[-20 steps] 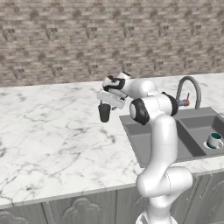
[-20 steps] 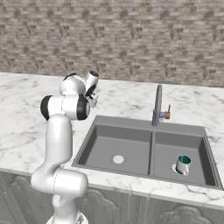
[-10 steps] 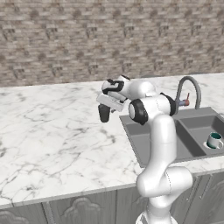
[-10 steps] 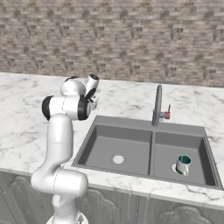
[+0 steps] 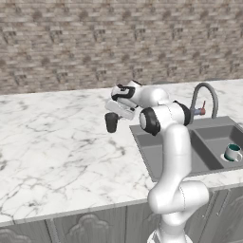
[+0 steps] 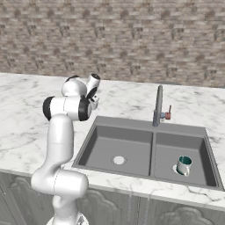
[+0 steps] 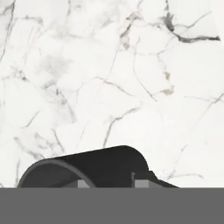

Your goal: Move any existing items from the left basin to the right basin for drying. Then move the glass cup from the counter to the left basin of the sink for washing.

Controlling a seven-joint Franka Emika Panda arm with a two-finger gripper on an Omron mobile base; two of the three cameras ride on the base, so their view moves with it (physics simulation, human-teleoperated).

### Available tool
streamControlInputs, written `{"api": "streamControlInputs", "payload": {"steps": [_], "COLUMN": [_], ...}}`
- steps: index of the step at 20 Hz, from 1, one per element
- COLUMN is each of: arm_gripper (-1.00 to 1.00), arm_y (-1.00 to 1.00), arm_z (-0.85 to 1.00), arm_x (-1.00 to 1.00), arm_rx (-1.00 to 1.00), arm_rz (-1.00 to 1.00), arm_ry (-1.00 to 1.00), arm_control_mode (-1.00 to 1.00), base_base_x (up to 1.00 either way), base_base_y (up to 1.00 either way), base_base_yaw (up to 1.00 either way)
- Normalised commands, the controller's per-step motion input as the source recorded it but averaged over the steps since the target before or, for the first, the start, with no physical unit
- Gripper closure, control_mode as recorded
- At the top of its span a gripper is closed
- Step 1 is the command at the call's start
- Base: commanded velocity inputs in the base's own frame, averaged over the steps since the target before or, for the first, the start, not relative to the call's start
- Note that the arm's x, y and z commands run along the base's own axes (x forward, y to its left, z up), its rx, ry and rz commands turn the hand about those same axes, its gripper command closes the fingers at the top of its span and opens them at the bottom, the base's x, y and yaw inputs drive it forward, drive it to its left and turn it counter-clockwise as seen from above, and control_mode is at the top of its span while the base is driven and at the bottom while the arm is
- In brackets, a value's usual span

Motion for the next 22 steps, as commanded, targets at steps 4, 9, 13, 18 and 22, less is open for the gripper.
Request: {"api": "streamControlInputs", "payload": {"steps": [4, 9, 13, 18, 22], "arm_gripper": [1.00, 1.00, 1.00, 1.00, 1.00], "arm_y": [-0.34, -0.58, -0.69, -0.82, -0.88], "arm_z": [-0.09, 0.09, 0.19, -0.01, -0.17], "arm_x": [-0.17, -0.53, -0.78, -0.72, -0.78], "arm_rx": [0.00, 0.00, 0.00, 0.00, -0.01], "arm_rz": [0.00, 0.00, 0.00, 0.00, -0.02], "arm_ry": [0.00, -0.11, -0.15, -0.03, 0.00], "arm_control_mode": [-1.00, -1.00, -1.00, -1.00, -1.00], "base_base_x": [0.00, 0.00, 0.00, 0.00, 0.00], "base_base_y": [0.00, 0.00, 0.00, 0.00, 0.00], "base_base_yaw": [0.00, 0.00, 0.00, 0.00, 0.00]}}
